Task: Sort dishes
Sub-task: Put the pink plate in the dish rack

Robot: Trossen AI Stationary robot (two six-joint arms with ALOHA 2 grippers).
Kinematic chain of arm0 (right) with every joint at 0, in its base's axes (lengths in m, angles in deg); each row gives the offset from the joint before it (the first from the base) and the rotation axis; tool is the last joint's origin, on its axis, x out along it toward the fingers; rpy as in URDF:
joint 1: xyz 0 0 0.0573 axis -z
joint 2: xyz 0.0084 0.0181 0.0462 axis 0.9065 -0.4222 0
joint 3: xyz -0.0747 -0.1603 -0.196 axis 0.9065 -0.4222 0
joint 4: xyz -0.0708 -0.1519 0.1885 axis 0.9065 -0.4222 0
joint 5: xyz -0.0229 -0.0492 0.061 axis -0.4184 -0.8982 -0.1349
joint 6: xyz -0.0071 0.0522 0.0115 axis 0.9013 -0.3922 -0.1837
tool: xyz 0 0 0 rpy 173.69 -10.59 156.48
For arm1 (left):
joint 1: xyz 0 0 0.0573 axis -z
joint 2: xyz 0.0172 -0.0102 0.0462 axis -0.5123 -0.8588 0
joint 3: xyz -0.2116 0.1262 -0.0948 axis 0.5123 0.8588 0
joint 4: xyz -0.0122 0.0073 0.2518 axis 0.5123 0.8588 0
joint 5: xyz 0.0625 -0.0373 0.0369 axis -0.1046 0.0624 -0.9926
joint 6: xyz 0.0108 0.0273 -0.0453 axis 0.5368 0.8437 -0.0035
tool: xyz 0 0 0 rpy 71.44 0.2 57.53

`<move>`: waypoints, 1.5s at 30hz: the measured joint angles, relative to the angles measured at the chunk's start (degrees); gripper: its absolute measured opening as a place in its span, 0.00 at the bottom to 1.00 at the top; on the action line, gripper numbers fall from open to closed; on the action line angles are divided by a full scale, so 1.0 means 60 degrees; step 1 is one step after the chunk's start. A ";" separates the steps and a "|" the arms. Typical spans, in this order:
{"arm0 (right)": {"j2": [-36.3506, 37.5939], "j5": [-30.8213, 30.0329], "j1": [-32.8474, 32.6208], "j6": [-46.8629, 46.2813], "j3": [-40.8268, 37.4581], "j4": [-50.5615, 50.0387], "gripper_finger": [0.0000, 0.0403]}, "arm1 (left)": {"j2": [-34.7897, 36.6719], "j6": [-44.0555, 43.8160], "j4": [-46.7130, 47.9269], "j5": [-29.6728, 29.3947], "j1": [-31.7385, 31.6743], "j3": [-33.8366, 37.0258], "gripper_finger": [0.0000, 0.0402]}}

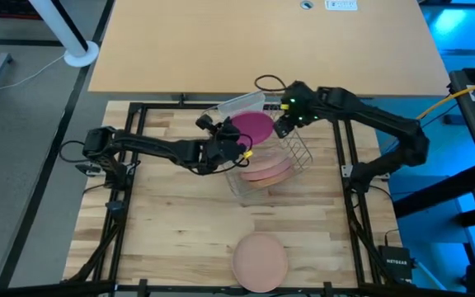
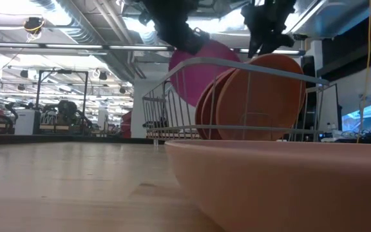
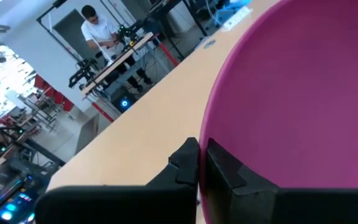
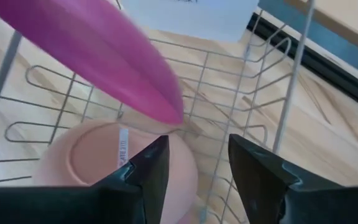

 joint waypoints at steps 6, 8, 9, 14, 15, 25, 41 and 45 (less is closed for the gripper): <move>-0.0399 0.0005 -0.0025 0.0392 -0.0002 -0.0138 0.42 | -0.0214 0.0053 -0.0007 0.0192 -0.0156 0.0003 0.00; -0.0399 0.0005 -0.0025 0.0411 -0.0004 -0.0129 0.42 | -0.0268 0.0044 -0.0105 0.0211 -0.0126 0.0000 0.00; -0.0389 -0.0008 -0.0022 0.0412 -0.0004 -0.0095 0.42 | -0.0270 0.0075 -0.0101 0.0224 -0.0096 0.0000 0.00; -0.0390 -0.0124 -0.0022 0.0408 -0.0004 -0.0245 0.42 | -0.0274 0.0110 -0.0084 0.0233 0.0169 0.0000 0.00; -0.0390 -0.0143 -0.0024 0.0408 -0.0004 -0.0288 0.42 | -0.0274 0.0113 -0.0087 0.0233 0.0223 0.0000 0.00; -0.0456 -0.0396 -0.0029 0.0499 -0.0004 -0.0324 0.42 | -0.0518 0.0076 -0.0158 0.0190 0.0231 -0.0014 0.00; -0.0459 0.0201 -0.0033 0.0744 -0.0004 -0.0725 0.42 | -0.0558 0.0361 -0.0577 0.0263 0.0026 -0.0012 0.00; -0.0452 0.0228 -0.0040 0.0740 -0.0172 -0.0080 0.42 | -0.0558 0.0361 -0.0574 0.0259 0.0055 -0.0011 0.00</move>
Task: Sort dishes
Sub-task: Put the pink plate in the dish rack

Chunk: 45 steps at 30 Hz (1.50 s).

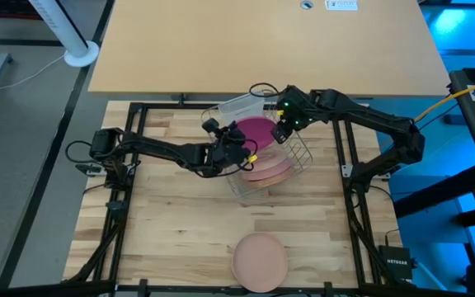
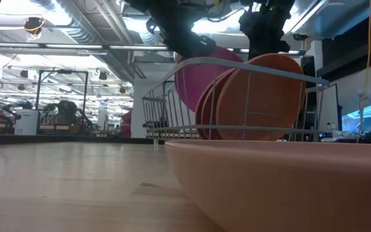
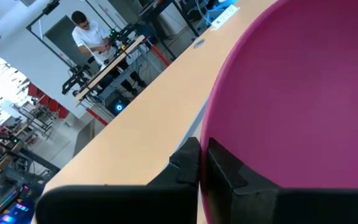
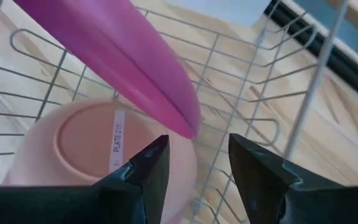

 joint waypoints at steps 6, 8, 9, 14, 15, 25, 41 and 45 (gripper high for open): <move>-0.0066 -0.0165 0.0007 -0.0117 -0.0621 0.0183 0.42 | 0.0000 0.0000 0.0015 0.0023 0.0047 0.0000 0.00; -0.0066 -0.0189 0.0007 -0.0117 -0.0719 0.0265 0.42 | 0.0000 -0.0002 0.0014 0.0135 0.0047 0.0000 0.00; -0.0066 -0.0238 0.0007 -0.0116 -0.0751 0.0393 0.42 | 0.0004 -0.0014 0.0007 0.0230 0.0047 0.0000 0.00; -0.0066 -0.0724 0.0007 -0.0102 -0.0893 0.0657 0.42 | 0.0018 -0.0071 0.0000 0.0437 0.0118 0.0000 0.00; -0.0066 -0.0766 0.0007 -0.0095 -0.0907 0.0664 0.42 | 0.0018 -0.0057 0.0000 0.0437 0.0145 0.0000 0.00; -0.0405 -0.0694 -0.0003 -0.0084 -0.0917 0.0762 0.42 | 0.0037 0.0010 0.0004 0.0778 0.0571 -0.0002 0.00; -0.0525 0.1451 -0.0179 -0.0110 -0.0914 -0.1123 0.42 | 0.0034 -0.0548 0.0084 0.1159 0.1226 0.0000 0.07; -0.0525 0.1633 -0.0179 -0.0104 -0.0914 -0.1703 0.42 | 0.0015 -0.1021 0.0102 0.1470 0.1253 0.0007 0.11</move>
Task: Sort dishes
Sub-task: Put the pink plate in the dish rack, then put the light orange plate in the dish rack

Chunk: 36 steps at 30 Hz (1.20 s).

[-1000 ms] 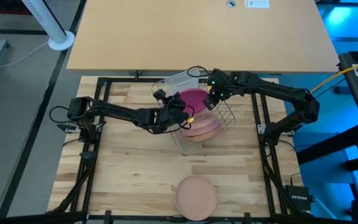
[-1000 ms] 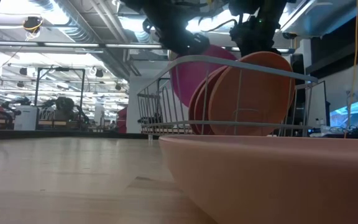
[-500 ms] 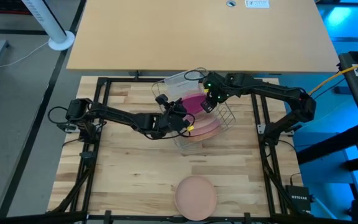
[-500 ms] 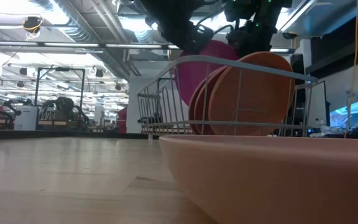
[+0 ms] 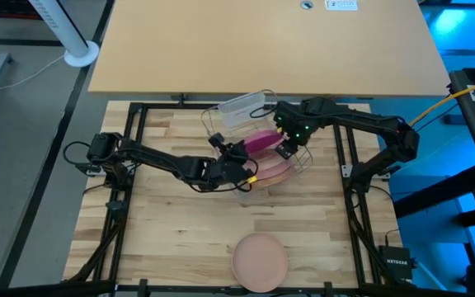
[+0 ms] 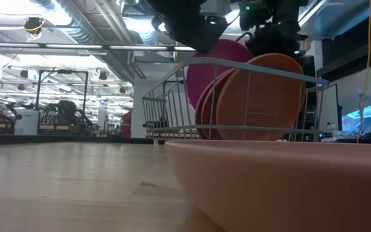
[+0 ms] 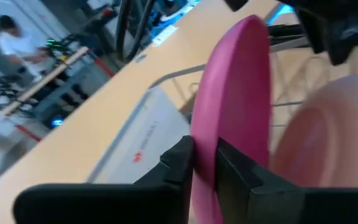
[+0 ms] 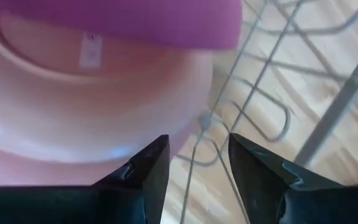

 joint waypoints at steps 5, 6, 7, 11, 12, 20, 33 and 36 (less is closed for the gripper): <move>0.0000 0.0245 0.0000 -0.0002 0.0001 -0.0624 0.42 | 0.0000 -0.0264 0.0105 0.1572 -0.0002 0.0000 0.16; 0.0000 0.0246 -0.0004 -0.0002 0.0004 -0.0732 0.42 | -0.0029 -0.0341 0.0237 0.1764 -0.0004 0.0000 0.17; 0.0000 0.0245 -0.0004 -0.0002 0.0000 -0.0838 0.42 | -0.0048 -0.0447 0.0355 0.1822 0.0000 0.0000 0.18; 0.0000 0.0249 -0.0004 -0.0002 0.0004 -0.1043 0.42 | -0.0068 -0.0917 0.0533 0.1849 -0.0008 0.0015 0.21; 0.0000 0.0247 -0.0004 0.0000 0.0004 -0.1120 0.42 | -0.0060 -0.0994 0.0524 0.1829 -0.0011 0.0012 0.21; 0.0000 0.0498 -0.0004 0.0001 0.0011 -0.1960 0.42 | -0.0058 -0.1493 0.0718 0.3326 -0.0055 0.0011 0.24; 0.0000 0.0496 -0.0007 0.0009 0.0011 -0.2208 0.42 | 0.0267 -0.3062 0.1119 0.4724 -0.0141 -0.0052 0.26; 0.0000 0.0493 -0.0007 0.0080 0.0019 -0.2251 0.42 | 0.0583 -0.3077 0.1150 0.4727 -0.0128 -0.0271 0.26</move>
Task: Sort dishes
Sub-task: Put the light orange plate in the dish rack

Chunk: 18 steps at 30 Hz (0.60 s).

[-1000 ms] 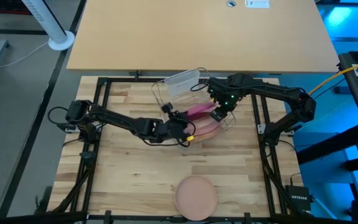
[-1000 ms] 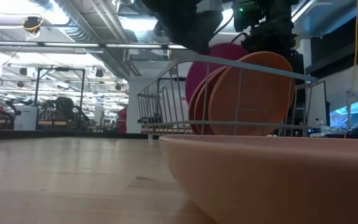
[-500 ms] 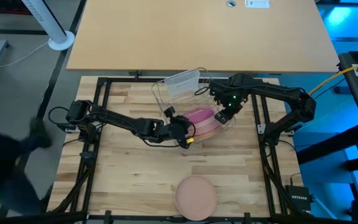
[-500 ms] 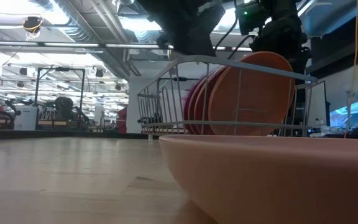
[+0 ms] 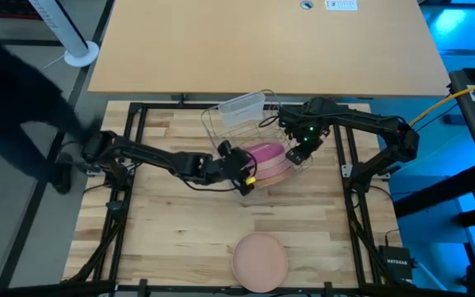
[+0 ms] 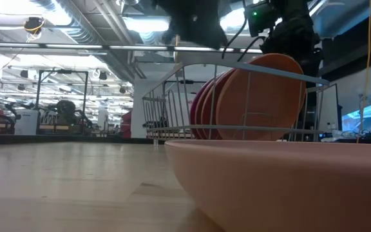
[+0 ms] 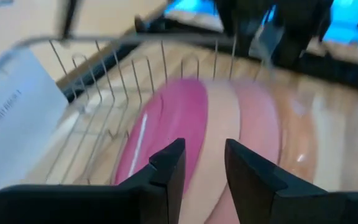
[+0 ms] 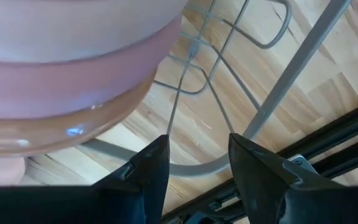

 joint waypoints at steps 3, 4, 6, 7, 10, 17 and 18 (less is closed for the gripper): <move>0.0021 0.0004 0.0000 0.0249 0.0018 -0.0164 0.42 | 0.0392 0.0086 0.0013 0.0011 0.0054 -0.0229 0.26; 0.0041 -0.0006 0.0000 0.0297 0.0018 -0.0261 0.42 | 0.0542 0.0086 -0.0007 0.0022 0.0093 -0.0287 0.26; 0.0105 -0.0015 0.0000 0.0373 0.0022 -0.0533 0.42 | 0.0860 -0.0061 0.0032 0.0121 0.0190 -0.0342 0.25; 0.0152 -0.0030 0.0000 0.0439 0.0022 -0.0655 0.42 | 0.1046 -0.0197 0.0048 0.0228 0.0256 -0.0352 0.25; 0.0393 -0.0161 0.0000 0.0500 0.0022 -0.0788 0.42 | 0.1596 -0.0735 0.0144 0.0600 0.0499 -0.0373 0.24; 0.1436 -0.0191 -0.0001 0.0500 0.0022 -0.0775 0.42 | 0.2825 -0.3095 0.1321 0.1139 0.1444 -0.0377 0.24; 0.1596 -0.0182 0.0000 0.0495 0.0022 -0.0786 0.42 | 0.2930 -0.3343 0.1587 0.1143 0.1598 -0.0377 0.24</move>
